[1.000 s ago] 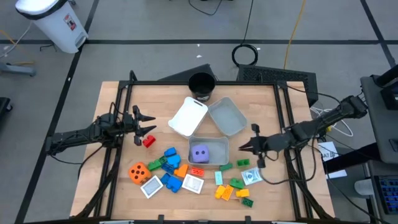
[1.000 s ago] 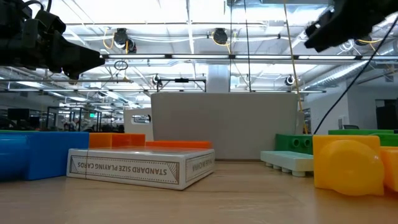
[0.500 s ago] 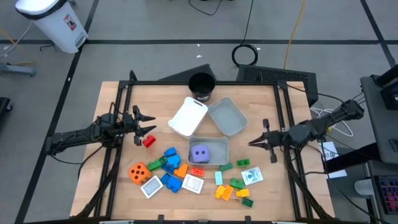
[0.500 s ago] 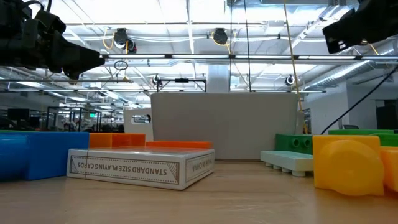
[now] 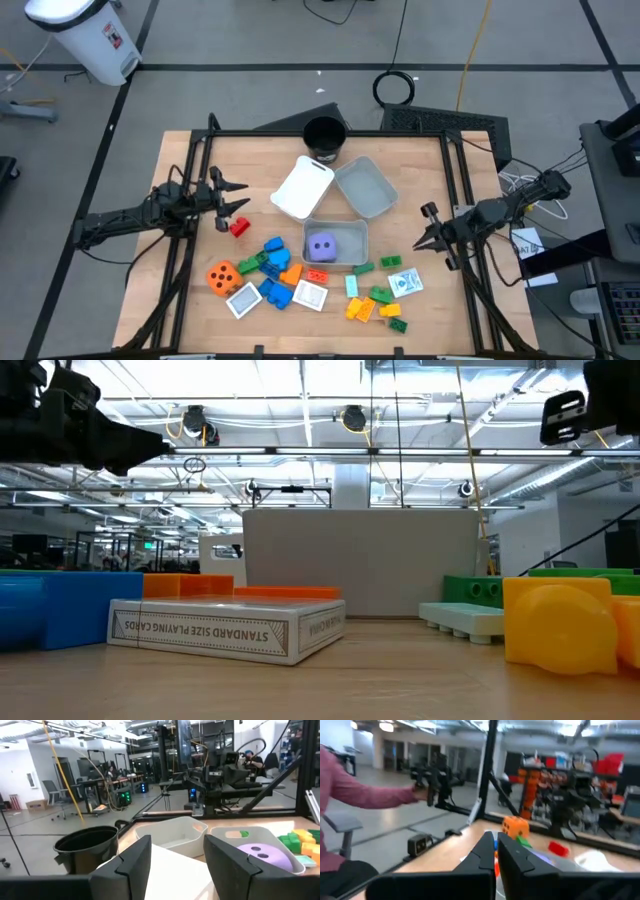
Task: Pick & Place Toys
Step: Put the orange die into the bottom gray bin
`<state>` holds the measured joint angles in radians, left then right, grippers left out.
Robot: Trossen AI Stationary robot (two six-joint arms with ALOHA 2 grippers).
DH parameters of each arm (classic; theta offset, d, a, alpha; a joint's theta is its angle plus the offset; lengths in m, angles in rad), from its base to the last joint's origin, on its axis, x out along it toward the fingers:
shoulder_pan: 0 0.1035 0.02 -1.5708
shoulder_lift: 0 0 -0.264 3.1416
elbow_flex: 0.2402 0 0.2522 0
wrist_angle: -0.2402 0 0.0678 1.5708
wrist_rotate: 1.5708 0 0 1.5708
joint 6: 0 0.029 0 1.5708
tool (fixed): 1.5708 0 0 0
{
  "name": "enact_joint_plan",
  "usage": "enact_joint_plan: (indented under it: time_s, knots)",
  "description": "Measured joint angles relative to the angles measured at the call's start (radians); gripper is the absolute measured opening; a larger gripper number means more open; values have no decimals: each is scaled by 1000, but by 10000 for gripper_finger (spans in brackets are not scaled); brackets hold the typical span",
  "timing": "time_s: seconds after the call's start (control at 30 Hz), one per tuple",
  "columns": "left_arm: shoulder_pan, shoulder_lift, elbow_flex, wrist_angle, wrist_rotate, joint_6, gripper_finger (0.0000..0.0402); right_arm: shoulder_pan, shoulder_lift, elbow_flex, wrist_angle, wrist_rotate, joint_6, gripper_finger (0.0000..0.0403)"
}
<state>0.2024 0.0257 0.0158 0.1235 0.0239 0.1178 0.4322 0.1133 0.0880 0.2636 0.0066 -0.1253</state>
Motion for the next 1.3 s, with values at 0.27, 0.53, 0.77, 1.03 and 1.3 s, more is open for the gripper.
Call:
enact_joint_plan:
  time_s: [0.27,0.53,0.77,1.03,1.3]
  knots:
    - [0,0,0,32,1,-42,189,-1,-39,-31,36,-3,35,0]
    - [0,0,0,91,54,-532,189,-1,-41,-33,30,-3,32,0]
    - [0,0,0,83,36,-646,189,-1,-41,-34,31,-4,31,0]
    - [-19,61,13,187,80,-915,192,-1,-41,-35,31,-4,31,0]
    - [-156,381,252,204,80,-905,274,-1,-41,-35,31,-5,31,0]
